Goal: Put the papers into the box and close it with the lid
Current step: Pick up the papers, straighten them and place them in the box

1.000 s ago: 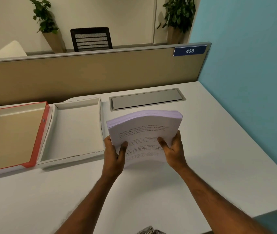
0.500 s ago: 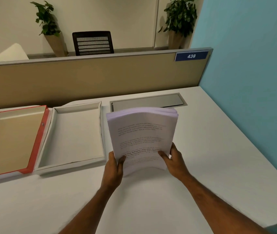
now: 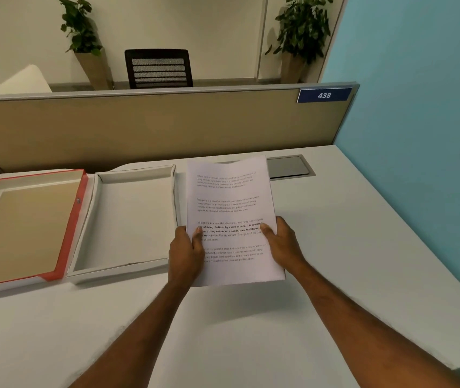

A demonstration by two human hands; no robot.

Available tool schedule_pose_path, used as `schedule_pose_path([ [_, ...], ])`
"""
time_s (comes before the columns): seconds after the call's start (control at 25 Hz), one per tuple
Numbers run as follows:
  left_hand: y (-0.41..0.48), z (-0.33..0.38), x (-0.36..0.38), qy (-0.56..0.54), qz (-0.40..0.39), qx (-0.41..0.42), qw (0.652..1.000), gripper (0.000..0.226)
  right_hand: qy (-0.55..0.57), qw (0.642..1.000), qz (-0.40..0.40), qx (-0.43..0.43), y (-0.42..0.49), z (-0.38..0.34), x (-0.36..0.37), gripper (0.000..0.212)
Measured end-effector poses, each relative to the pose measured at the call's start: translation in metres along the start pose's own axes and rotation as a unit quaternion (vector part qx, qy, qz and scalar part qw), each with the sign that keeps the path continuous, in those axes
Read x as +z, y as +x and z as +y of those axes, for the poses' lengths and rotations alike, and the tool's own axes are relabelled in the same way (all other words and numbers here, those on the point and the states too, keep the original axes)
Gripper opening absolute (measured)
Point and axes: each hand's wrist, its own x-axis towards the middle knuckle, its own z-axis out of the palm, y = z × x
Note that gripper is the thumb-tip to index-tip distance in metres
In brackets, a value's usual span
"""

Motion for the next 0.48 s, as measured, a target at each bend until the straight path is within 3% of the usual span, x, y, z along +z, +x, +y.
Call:
schedule_pose_path([
  [0.2,-0.002,-0.026,-0.024,0.014,-0.033,-0.048,0.998,0.031,-0.018,0.999,-0.004,0.031,-0.013,0.005,0.033,0.026],
  [0.48,0.003,-0.06,-0.067,0.004,-0.04,-0.052,0.998,0.032,-0.004,0.999,-0.011,0.051,-0.026,-0.005,0.085,0.024],
])
